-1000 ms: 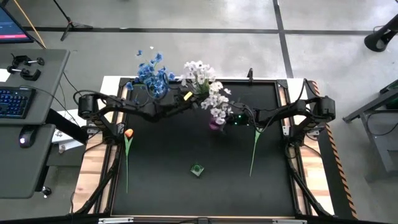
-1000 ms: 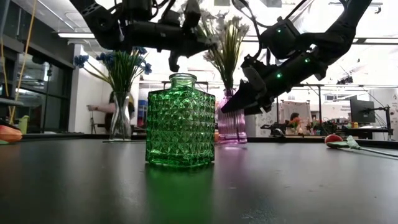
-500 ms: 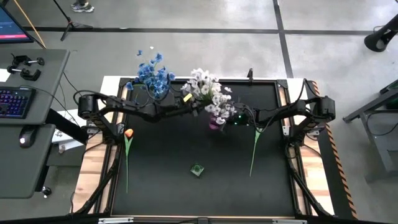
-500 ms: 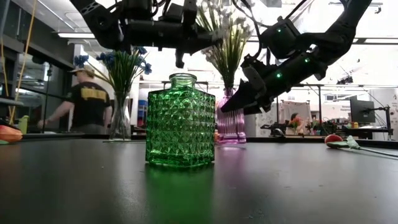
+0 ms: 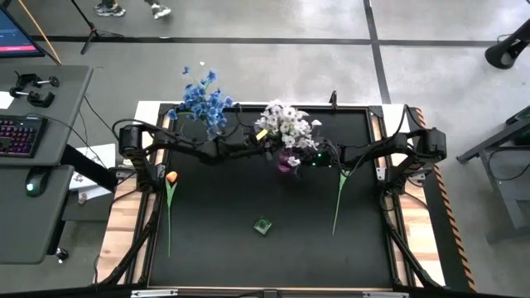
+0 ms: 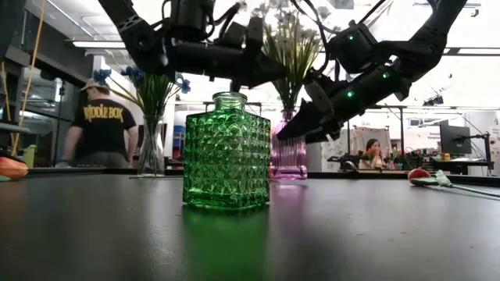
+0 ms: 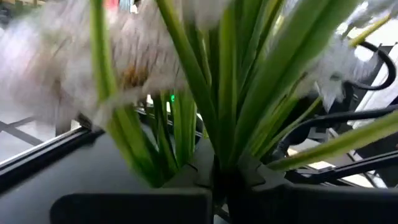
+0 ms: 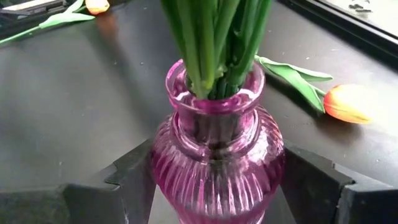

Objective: Sort flowers into vase by color
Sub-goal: Put the white flowers into the pink vase

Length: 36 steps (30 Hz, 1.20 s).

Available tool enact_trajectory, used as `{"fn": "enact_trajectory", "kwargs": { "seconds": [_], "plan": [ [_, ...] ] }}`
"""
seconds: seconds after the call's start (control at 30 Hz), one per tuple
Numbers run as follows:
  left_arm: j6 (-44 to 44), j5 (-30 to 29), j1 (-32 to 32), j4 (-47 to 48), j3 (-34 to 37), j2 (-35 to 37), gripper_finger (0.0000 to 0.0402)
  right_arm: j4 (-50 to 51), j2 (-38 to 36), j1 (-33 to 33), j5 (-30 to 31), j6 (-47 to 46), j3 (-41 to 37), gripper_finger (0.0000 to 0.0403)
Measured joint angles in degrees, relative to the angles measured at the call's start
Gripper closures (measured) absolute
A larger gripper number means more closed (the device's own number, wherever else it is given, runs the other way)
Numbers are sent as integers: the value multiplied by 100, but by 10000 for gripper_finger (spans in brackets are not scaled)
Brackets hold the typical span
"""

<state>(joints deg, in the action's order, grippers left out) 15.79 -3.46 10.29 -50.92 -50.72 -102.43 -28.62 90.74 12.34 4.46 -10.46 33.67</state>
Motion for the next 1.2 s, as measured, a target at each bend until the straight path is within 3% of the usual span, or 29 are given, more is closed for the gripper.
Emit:
{"fn": "enact_trajectory", "kwargs": {
  "seconds": [0.8, 0.97, 1.2],
  "plan": [
    [-146, -306, -241, 970, -52, -64, 389, 56, 2, 0, 5, 60, -4, 134],
    [-76, -180, -243, 1084, -34, -80, 351, 49, 2, 6, 70, 46, -4, 134],
    [76, 235, -253, 1826, -10, 200, 258, -142, -22, 9, 66, 24, 15, 134]
  ]
}}
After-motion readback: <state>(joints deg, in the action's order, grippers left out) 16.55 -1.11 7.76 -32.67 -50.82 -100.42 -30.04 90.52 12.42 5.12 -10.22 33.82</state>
